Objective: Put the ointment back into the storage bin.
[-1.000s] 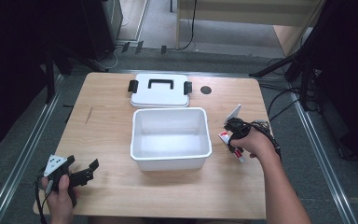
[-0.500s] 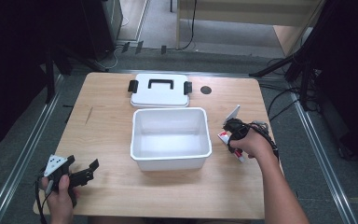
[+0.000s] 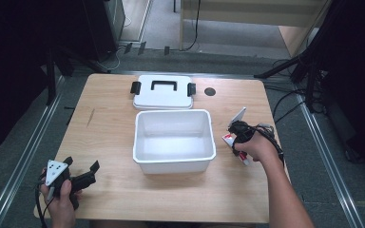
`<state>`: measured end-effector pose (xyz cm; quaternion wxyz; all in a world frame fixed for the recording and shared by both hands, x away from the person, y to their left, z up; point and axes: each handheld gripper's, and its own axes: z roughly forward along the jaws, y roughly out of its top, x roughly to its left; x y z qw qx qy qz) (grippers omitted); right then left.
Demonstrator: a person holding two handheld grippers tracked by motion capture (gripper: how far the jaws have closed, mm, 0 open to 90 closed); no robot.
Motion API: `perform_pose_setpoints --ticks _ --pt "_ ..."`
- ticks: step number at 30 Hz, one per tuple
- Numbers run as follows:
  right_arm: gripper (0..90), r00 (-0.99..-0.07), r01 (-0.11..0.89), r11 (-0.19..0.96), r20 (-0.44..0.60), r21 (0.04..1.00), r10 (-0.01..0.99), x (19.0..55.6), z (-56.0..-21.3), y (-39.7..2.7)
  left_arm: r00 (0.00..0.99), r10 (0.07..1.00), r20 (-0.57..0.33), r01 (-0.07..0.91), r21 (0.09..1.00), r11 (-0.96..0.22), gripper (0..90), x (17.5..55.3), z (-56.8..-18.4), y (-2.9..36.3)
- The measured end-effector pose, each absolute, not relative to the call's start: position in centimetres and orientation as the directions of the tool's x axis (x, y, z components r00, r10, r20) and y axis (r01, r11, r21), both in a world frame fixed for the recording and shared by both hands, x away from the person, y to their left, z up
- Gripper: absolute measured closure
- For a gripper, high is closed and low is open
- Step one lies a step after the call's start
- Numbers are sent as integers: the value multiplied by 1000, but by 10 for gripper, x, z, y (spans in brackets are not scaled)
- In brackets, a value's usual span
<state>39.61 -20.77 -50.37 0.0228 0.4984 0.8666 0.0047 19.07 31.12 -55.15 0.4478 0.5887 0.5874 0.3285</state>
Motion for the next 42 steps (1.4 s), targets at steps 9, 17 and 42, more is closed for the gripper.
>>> perform_pose_setpoints --ticks 9,17,42 --pt "721 -481 875 480 1 68 877 395 -482 -213 98 989 -106 364 929 64 1 189 -551 308" --pt "722 -487 870 485 10 90 873 393 -447 -210 112 988 -105 356 933 59 1 188 -551 307" --pt "722 -540 828 532 0 176 842 399 -346 -175 119 984 -130 376 924 77 1 191 -552 310"
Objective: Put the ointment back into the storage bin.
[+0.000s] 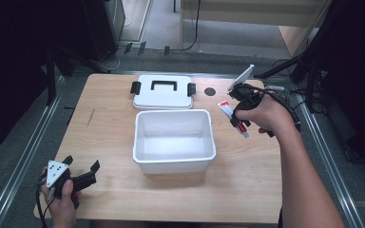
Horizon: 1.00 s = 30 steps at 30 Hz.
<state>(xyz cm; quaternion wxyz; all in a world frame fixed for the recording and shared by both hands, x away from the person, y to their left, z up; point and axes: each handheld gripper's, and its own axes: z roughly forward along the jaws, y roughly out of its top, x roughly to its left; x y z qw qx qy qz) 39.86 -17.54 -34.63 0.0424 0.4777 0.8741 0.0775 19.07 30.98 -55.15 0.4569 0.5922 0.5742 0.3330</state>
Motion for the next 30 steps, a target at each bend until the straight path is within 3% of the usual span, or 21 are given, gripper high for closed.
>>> perform_pose_setpoints --ticks 10,30 --pt "722 -582 800 568 21 193 813 396 -332 -149 121 984 -134 379 922 79 1 191 -551 310" --pt "722 -673 734 653 76 186 736 394 -350 -88 122 983 -141 383 920 84 1 191 -552 311"
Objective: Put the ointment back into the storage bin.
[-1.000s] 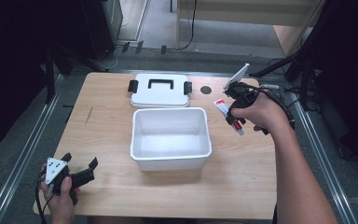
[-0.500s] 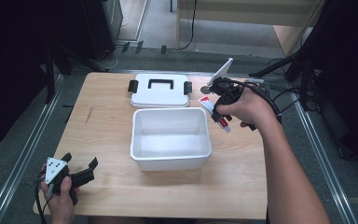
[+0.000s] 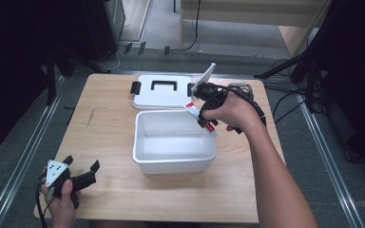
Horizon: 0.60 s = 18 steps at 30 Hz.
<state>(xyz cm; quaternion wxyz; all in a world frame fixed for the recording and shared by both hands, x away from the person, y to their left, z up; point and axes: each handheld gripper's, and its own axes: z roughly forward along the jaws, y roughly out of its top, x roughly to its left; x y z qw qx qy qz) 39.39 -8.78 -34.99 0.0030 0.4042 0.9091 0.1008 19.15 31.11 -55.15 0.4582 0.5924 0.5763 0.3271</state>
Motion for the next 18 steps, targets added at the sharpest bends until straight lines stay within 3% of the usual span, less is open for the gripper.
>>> perform_pose_setpoints --ticks 18 --pt "721 -712 701 695 100 159 695 390 -381 -67 120 983 -142 387 918 85 1 192 -552 311"
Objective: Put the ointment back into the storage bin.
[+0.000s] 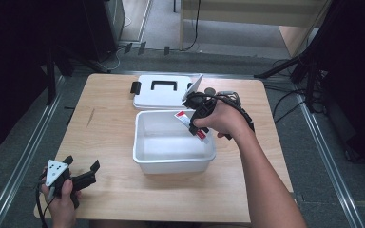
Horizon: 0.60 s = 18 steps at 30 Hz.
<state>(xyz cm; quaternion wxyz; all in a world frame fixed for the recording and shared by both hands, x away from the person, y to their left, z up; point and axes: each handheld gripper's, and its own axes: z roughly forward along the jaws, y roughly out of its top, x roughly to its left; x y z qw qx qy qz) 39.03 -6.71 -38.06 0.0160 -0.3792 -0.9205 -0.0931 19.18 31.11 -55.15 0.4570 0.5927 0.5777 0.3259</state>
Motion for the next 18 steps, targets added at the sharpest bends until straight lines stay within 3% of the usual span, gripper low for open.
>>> perform_pose_setpoints --ticks 18 --pt "720 -738 673 733 26 98 674 395 -423 -55 120 982 -145 389 917 87 1 192 -552 311"
